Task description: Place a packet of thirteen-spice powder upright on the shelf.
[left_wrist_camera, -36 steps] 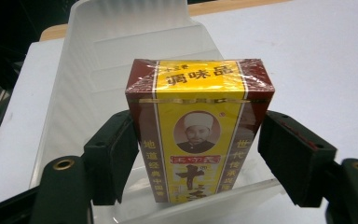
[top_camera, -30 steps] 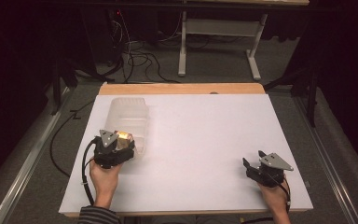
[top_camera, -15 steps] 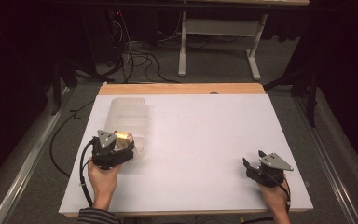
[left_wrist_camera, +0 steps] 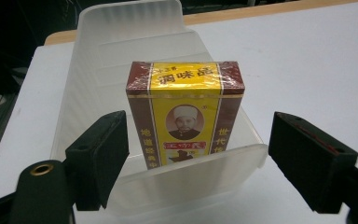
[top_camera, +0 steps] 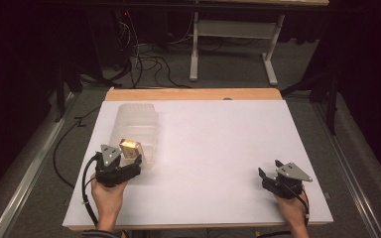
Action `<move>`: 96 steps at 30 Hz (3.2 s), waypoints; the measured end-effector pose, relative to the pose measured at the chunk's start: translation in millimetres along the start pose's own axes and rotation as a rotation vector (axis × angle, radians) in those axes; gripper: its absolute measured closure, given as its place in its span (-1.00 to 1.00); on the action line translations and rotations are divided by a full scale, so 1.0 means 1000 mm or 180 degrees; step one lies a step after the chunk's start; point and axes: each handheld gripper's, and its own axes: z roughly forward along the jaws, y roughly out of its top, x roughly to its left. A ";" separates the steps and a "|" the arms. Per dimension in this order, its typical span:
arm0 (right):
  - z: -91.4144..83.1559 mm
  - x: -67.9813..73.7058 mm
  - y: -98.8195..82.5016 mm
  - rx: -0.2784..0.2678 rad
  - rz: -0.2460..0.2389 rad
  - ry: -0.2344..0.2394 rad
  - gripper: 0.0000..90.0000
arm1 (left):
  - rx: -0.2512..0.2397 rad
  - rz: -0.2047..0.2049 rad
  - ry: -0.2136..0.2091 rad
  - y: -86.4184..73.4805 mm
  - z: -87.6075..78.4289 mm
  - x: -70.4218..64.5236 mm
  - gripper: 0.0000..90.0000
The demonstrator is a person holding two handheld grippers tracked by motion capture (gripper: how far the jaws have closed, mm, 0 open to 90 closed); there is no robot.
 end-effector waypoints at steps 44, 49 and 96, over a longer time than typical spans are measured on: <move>0.000 0.001 0.000 0.0000 -0.0027 0.0012 -0.27 | -0.0196 0.0116 -0.0339 -0.013 -0.030 -0.031 -0.46; 0.000 0.001 0.000 -0.0011 -0.0017 0.0009 -0.27 | -0.0219 0.0147 -0.0392 -0.012 -0.030 -0.037 -0.46; 0.000 0.000 0.000 -0.0022 -0.0006 0.0018 -0.28 | -0.0150 0.0318 -0.0878 0.000 0.006 -0.086 -0.43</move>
